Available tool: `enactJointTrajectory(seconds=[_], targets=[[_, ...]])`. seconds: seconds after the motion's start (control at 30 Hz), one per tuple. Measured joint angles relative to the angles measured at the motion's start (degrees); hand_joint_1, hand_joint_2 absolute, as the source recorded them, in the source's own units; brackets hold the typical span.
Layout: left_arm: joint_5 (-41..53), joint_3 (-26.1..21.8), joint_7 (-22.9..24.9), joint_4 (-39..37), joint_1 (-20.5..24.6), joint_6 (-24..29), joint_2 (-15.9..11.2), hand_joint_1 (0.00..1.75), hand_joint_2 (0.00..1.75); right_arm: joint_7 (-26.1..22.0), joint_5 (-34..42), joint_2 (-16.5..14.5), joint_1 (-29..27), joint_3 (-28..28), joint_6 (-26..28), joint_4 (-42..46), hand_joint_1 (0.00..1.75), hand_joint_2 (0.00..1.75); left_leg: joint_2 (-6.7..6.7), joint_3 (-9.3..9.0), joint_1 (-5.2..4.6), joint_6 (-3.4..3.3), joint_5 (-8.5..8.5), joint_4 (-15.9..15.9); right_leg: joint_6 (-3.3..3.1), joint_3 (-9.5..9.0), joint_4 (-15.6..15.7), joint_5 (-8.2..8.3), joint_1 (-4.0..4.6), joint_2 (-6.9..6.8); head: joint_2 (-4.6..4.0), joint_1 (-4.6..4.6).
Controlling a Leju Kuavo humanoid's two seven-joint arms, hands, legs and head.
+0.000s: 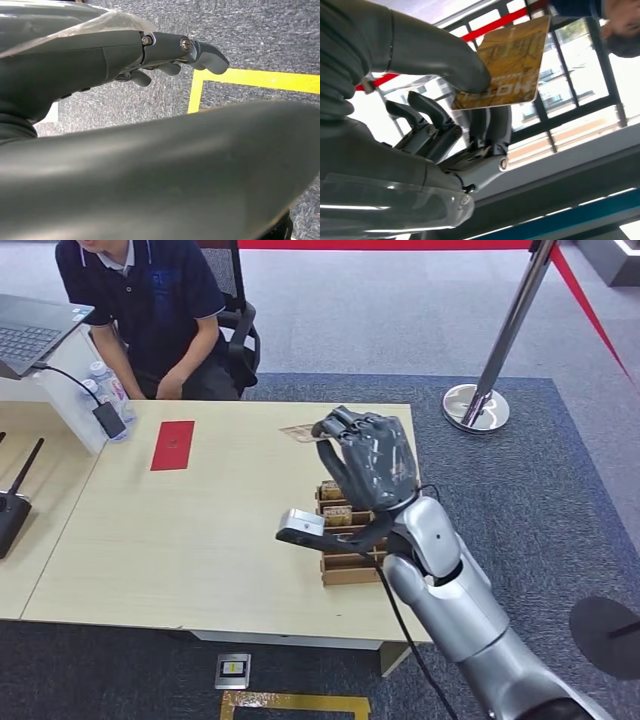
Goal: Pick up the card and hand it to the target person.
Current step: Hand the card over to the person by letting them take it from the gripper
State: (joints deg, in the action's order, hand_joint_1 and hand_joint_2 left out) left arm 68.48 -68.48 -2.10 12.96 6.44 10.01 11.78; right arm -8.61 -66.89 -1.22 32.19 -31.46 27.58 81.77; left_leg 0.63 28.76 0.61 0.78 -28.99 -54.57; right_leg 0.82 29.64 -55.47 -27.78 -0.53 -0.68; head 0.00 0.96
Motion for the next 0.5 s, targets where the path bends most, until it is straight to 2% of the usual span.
enactJointTrajectory(seconds=[0.17,0.3,0.4,0.5], targets=[[0.3,0.1,0.4,-0.1,0.2,-0.1,0.4,0.00,0.00,1.5,-0.5,-8.3,8.5,-2.5,-2.3,-9.5,1.75,1.75,0.00,0.04,0.02,0.02,0.00,0.0,-0.04,0.04,0.0,-0.03,0.07,0.00,0.00,-0.01],[0.7,0.2,0.7,-0.1,0.3,-0.1,0.7,0.00,0.00,1.9,-0.7,-13.6,13.4,-3.2,-3.4,-17.2,1.75,1.75,-0.01,0.06,0.01,0.02,0.00,0.0,-0.04,0.05,0.0,-0.03,0.07,0.00,0.00,0.00],[1.1,0.4,0.8,-0.3,0.3,0.0,0.7,0.00,0.00,2.8,0.5,-16.4,16.6,-3.5,-2.9,-22.9,1.75,1.75,-0.02,0.07,0.00,0.02,0.00,0.0,-0.03,0.05,0.0,-0.03,0.07,0.00,0.00,0.01],[1.5,0.6,0.9,-0.4,0.3,0.0,0.7,0.00,0.00,5.1,4.1,-17.8,19.8,-5.3,-1.2,-28.4,1.75,1.75,-0.03,0.07,-0.01,0.02,0.00,0.0,-0.03,0.05,0.0,-0.02,0.07,0.00,0.00,0.00]])
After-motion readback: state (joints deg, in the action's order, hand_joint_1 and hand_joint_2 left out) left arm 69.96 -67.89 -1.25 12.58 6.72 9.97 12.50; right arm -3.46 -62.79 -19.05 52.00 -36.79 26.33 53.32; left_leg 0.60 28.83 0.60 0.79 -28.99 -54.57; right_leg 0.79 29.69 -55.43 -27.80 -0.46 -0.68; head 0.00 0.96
